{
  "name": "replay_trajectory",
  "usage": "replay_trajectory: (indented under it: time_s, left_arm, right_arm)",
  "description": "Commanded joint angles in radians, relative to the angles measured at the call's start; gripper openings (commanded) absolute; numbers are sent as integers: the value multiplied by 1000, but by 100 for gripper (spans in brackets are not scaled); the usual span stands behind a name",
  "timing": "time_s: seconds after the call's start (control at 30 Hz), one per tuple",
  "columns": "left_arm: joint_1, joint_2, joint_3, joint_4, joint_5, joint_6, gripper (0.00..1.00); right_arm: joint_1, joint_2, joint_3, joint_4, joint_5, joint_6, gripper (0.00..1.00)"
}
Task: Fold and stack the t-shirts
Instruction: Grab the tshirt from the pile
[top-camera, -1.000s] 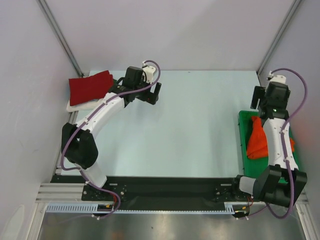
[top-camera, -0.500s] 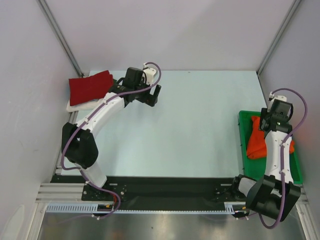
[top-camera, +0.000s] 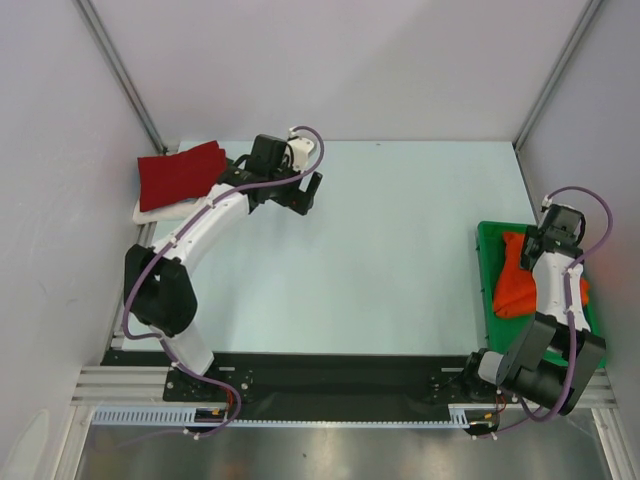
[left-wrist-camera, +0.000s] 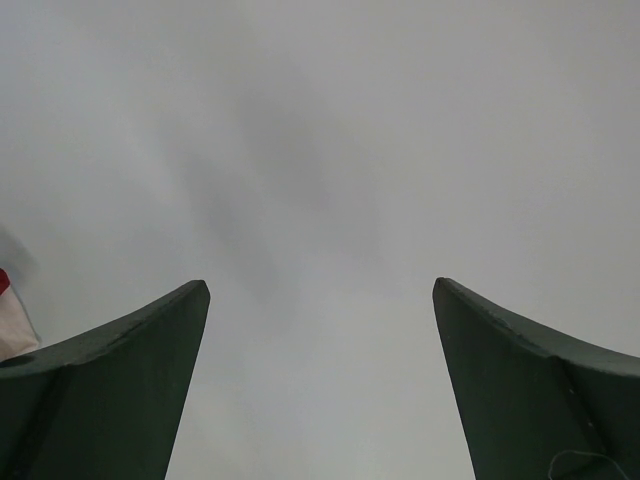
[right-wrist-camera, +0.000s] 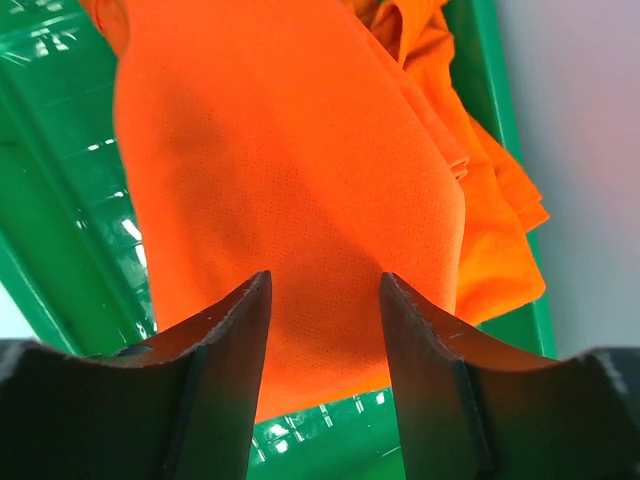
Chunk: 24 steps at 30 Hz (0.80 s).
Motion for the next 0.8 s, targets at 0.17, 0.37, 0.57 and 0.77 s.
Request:
replay_trajectory:
  time_s: [0.17, 0.37, 0.57, 0.77]
  left_arm:
    - [-4, 33, 51, 30, 7, -4, 100]
    - [-4, 42, 63, 39, -4, -4, 100]
    - [-4, 44, 70, 47, -13, -4, 100]
    - [-5, -4, 36, 56, -71, 42, 100]
  right_arm:
    - [-26, 7, -22, -24, -30, -14, 44]
    - [-72, 12, -21, -58, -90, -34, 19]
    - [-75, -10, 8, -71, -134, -34, 0]
    - [18, -48, 230, -91, -180, -24, 0]
